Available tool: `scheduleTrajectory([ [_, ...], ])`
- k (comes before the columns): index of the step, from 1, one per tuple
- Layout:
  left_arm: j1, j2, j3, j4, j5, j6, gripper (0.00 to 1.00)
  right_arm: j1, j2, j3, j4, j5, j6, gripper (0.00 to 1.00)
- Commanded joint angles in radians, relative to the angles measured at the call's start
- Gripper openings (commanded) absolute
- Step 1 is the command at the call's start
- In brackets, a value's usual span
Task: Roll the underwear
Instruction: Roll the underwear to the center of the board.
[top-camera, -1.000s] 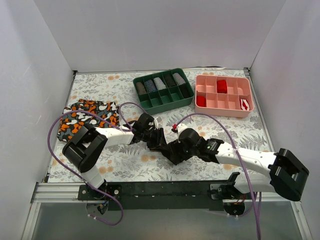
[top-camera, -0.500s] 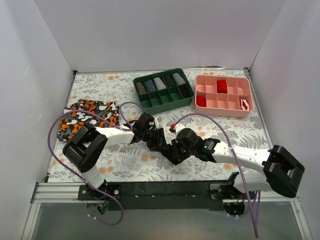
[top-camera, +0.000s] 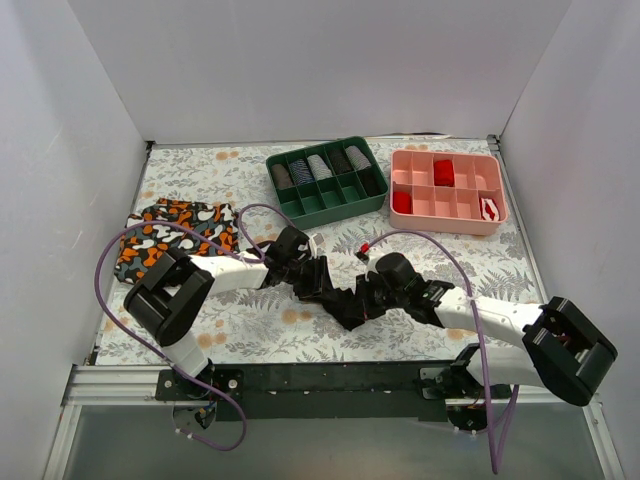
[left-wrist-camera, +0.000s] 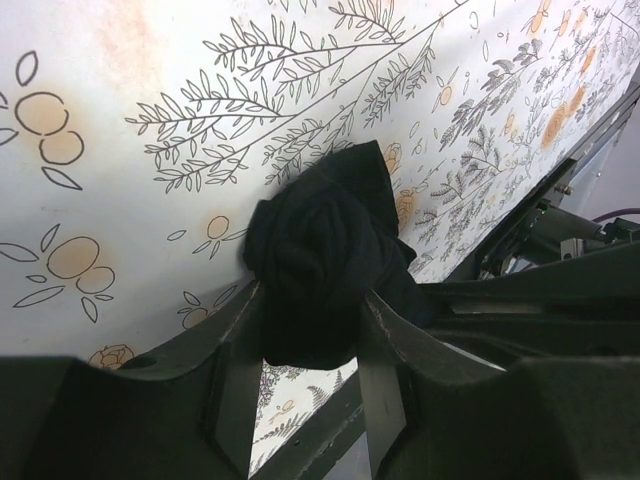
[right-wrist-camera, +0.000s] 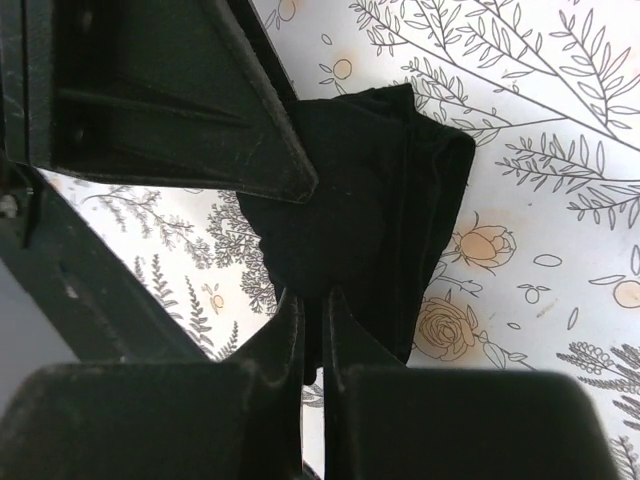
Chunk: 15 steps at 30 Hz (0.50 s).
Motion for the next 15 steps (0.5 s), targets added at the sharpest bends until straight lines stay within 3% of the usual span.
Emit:
scheduleTrajectory([
  [1, -0.003, 0.010, -0.040, -0.142, -0.171, 0.033, 0.38, -0.059, 0.004, -0.077, 0.103, -0.168, 0.059, 0.01],
  [2, -0.003, 0.009, -0.036, -0.145, -0.179, 0.034, 0.46, -0.082, 0.003, -0.091, 0.108, -0.179, 0.073, 0.01],
  [9, -0.002, -0.074, -0.025, -0.159, -0.244, 0.025, 0.68, -0.193, -0.002, -0.163, 0.116, -0.276, 0.146, 0.01],
  [15, -0.002, -0.151, -0.063, -0.091, -0.229, 0.013, 0.72, -0.222, 0.003, -0.210, 0.074, -0.264, 0.212, 0.01],
])
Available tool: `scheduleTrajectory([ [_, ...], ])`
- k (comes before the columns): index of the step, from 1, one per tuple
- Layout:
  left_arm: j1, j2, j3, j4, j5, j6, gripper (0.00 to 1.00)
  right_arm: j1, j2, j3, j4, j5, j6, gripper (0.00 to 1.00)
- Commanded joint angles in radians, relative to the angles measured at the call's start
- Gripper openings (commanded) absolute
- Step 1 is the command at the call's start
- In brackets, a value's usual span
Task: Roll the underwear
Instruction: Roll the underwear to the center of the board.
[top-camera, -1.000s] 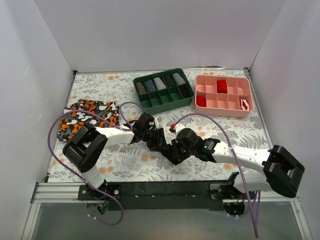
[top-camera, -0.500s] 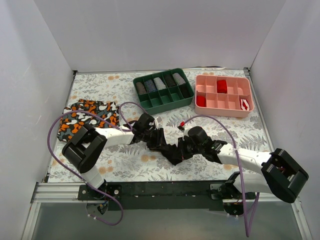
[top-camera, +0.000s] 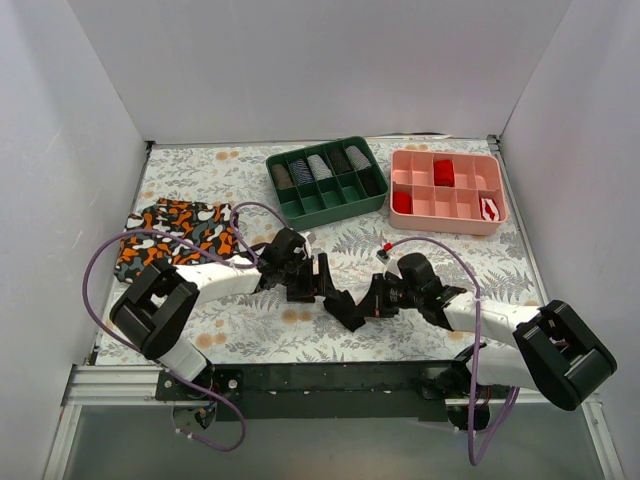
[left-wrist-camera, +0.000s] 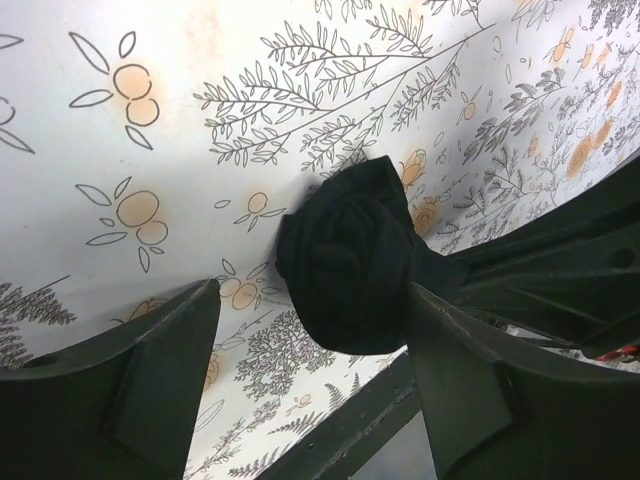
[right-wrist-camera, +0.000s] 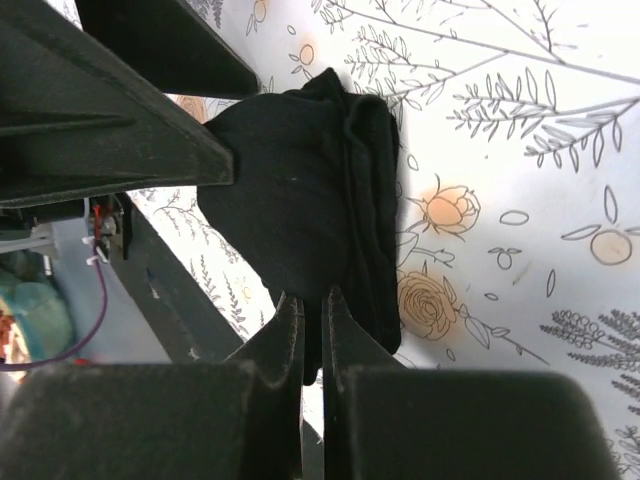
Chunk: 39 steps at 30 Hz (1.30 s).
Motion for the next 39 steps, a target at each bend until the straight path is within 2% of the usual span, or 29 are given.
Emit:
scheduleTrajectory([
  [1, 0.008, -0.060, -0.048, -0.016, -0.084, 0.017, 0.72, -0.012, 0.008, -0.060, -0.122, 0.007, 0.056, 0.01],
  [8, 0.008, -0.100, -0.097, 0.062, -0.041, 0.016, 0.73, -0.014, 0.011, -0.117, -0.150, 0.087, 0.162, 0.01],
  [21, 0.000, -0.204, -0.180, 0.259, 0.061, 0.005, 0.75, -0.014, 0.059, -0.128, -0.153, 0.101, 0.195, 0.01],
  [31, -0.023, -0.133, -0.266, 0.404, 0.093, 0.014, 0.63, -0.014, 0.117, -0.092, -0.185, 0.110, 0.192, 0.01],
  [39, -0.027, -0.067, -0.311, 0.536, 0.076, -0.019, 0.60, -0.014, 0.168, -0.088, -0.170, 0.084, 0.166, 0.01],
])
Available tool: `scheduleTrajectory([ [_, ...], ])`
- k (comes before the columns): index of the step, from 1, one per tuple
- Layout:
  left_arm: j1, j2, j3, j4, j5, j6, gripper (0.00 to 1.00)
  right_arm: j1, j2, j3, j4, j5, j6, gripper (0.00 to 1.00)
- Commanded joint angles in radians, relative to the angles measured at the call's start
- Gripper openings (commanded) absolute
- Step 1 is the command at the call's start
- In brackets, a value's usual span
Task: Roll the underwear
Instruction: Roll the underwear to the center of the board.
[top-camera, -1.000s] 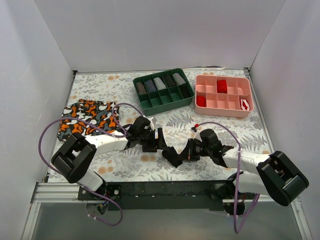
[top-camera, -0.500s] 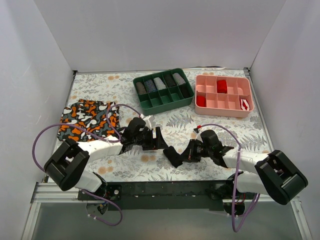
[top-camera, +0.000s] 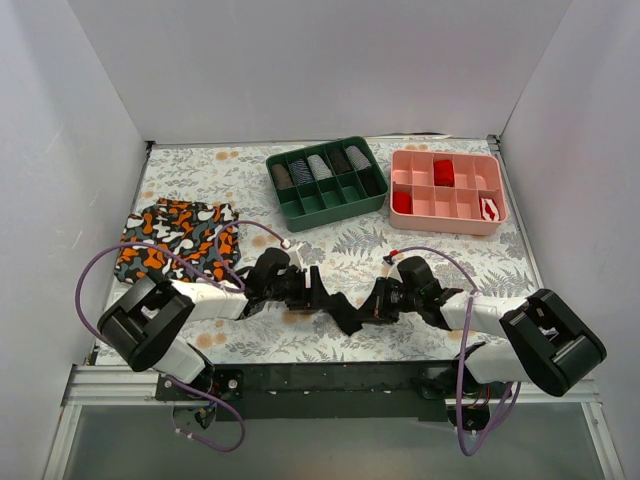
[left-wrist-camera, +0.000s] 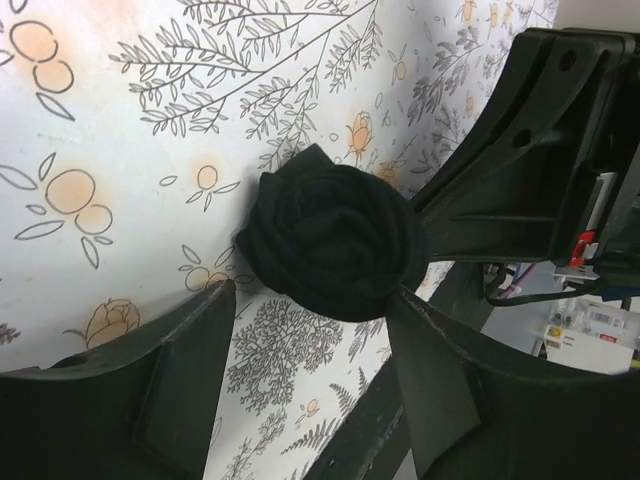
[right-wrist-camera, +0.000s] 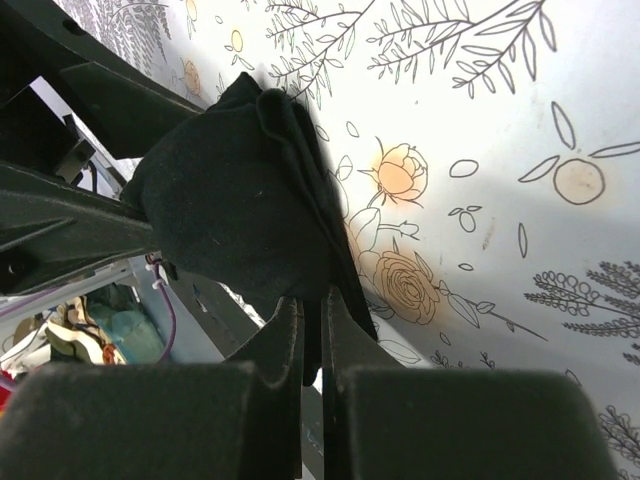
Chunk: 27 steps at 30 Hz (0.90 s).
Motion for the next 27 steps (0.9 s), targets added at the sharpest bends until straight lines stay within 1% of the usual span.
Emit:
scheduleTrajectory([
  [1, -0.009, 0.044, -0.015, 0.110, -0.012, -0.017, 0.58, 0.005, 0.080, -0.048, -0.219, 0.103, -0.075, 0.01],
  [2, -0.007, 0.070, -0.010, 0.115, -0.020, -0.023, 0.57, 0.007, 0.088, -0.050, -0.219, 0.098, -0.081, 0.01],
  [5, -0.009, 0.125, -0.001, 0.127, -0.037, -0.041, 0.48, 0.007, 0.089, -0.048, -0.212, 0.062, -0.107, 0.01],
  [6, -0.009, 0.138, 0.000, 0.126, -0.043, -0.044, 0.42, 0.007, 0.086, -0.047, -0.219, 0.054, -0.126, 0.01],
  [8, -0.009, 0.156, 0.008, 0.107, -0.063, -0.052, 0.36, 0.007, 0.065, -0.033, -0.245, 0.058, -0.158, 0.01],
  [11, -0.009, 0.182, 0.008, 0.083, -0.076, -0.057, 0.32, 0.008, 0.010, -0.010, -0.281, 0.071, -0.218, 0.08],
  [12, -0.009, 0.196, 0.017, 0.071, -0.078, -0.055, 0.30, 0.008, -0.007, -0.003, -0.282, 0.071, -0.228, 0.13],
  [13, -0.009, 0.204, 0.023, 0.051, -0.080, -0.054, 0.28, 0.010, -0.021, 0.019, -0.326, 0.075, -0.250, 0.17],
  [14, -0.009, 0.213, 0.029, 0.035, -0.081, -0.052, 0.27, 0.010, -0.059, 0.030, -0.340, 0.078, -0.262, 0.23],
  [15, -0.009, 0.218, 0.040, 0.023, -0.084, -0.049, 0.25, 0.014, -0.081, 0.042, -0.360, 0.092, -0.274, 0.40],
  [17, -0.010, 0.227, 0.045, 0.001, -0.089, -0.049, 0.23, 0.017, -0.156, 0.082, -0.432, 0.129, -0.299, 0.50],
  [18, -0.010, 0.230, 0.048, -0.009, -0.090, -0.049, 0.22, 0.020, -0.184, 0.096, -0.455, 0.162, -0.308, 0.57],
  [20, -0.009, 0.232, 0.060, -0.038, -0.092, -0.045, 0.21, 0.022, -0.269, 0.141, -0.533, 0.198, -0.343, 0.62],
  [21, -0.010, 0.232, 0.066, -0.051, -0.092, -0.040, 0.21, 0.023, -0.297, 0.158, -0.561, 0.244, -0.354, 0.65],
  [22, -0.010, 0.230, 0.079, -0.072, -0.093, -0.032, 0.21, 0.030, -0.322, 0.175, -0.590, 0.268, -0.369, 0.74],
  [23, -0.012, 0.225, 0.086, -0.086, -0.093, -0.029, 0.21, 0.033, -0.366, 0.215, -0.631, 0.285, -0.383, 0.75],
  [24, -0.012, 0.224, 0.095, -0.103, -0.096, -0.025, 0.20, 0.037, -0.382, 0.234, -0.652, 0.325, -0.406, 0.83],
  [26, -0.015, 0.219, 0.122, -0.155, -0.101, -0.022, 0.20, 0.062, -0.403, 0.275, -0.678, 0.357, -0.428, 0.85],
  [27, -0.015, 0.218, 0.135, -0.173, -0.106, -0.020, 0.20, 0.079, -0.400, 0.321, -0.707, 0.402, -0.442, 0.86],
])
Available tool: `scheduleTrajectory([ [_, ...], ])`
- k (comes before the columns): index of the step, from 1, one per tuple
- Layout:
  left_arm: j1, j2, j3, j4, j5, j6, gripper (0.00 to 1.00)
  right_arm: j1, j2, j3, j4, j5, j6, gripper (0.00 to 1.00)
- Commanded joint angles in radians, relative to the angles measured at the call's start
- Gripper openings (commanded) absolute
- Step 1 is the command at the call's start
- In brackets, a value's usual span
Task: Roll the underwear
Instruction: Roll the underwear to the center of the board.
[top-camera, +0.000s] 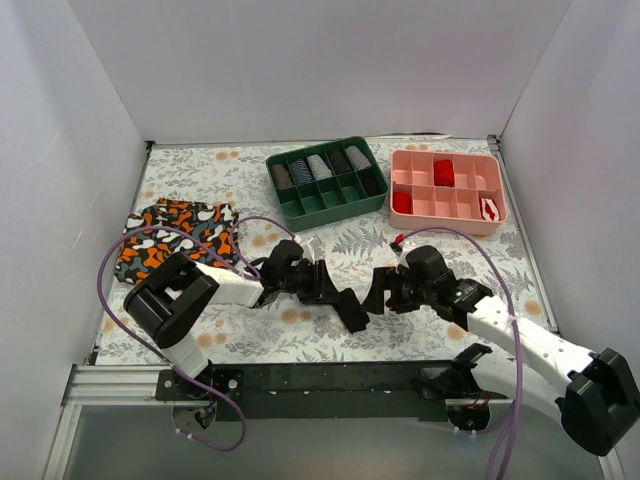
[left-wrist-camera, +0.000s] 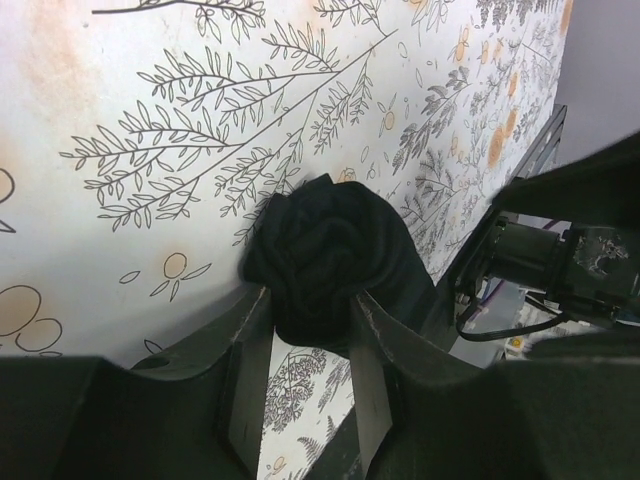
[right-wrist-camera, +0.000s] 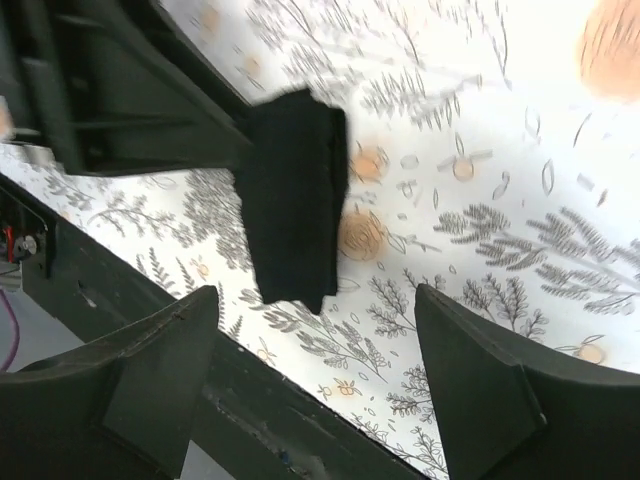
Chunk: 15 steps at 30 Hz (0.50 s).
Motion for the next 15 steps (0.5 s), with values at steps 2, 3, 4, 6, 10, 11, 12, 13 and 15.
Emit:
scheduleTrajectory([
  [2, -0.007, 0.038, 0.059, -0.299, -0.134, 0.061, 0.20, 0.122, -0.007, 0.173, -0.165, 0.273, -0.100, 0.87],
  [3, -0.006, 0.043, 0.075, -0.348, -0.139, 0.061, 0.20, 0.155, 0.010, 0.210, -0.184, 0.307, -0.100, 0.86],
  [4, -0.007, 0.049, 0.088, -0.384, -0.139, 0.061, 0.20, 0.226, 0.028, 0.225, -0.190, 0.341, -0.097, 0.87],
  [6, -0.006, 0.063, 0.127, -0.453, -0.147, 0.054, 0.20, 0.302, 0.103, 0.276, -0.219, 0.452, -0.084, 0.85],
  [10, -0.007, 0.084, 0.177, -0.533, -0.174, 0.060, 0.20, 0.484, 0.258, 0.348, -0.276, 0.622, -0.027, 0.84],
  [11, -0.007, 0.087, 0.185, -0.547, -0.177, 0.061, 0.20, 0.501, 0.277, 0.353, -0.277, 0.662, -0.016, 0.84],
  [12, -0.007, 0.092, 0.199, -0.566, -0.180, 0.067, 0.20, 0.524, 0.293, 0.356, -0.279, 0.676, -0.010, 0.84],
  [13, -0.007, 0.093, 0.202, -0.574, -0.186, 0.069, 0.20, 0.535, 0.319, 0.359, -0.274, 0.682, -0.010, 0.84],
  [15, -0.007, 0.093, 0.207, -0.587, -0.185, 0.074, 0.20, 0.560, 0.341, 0.364, -0.279, 0.720, -0.004, 0.83],
])
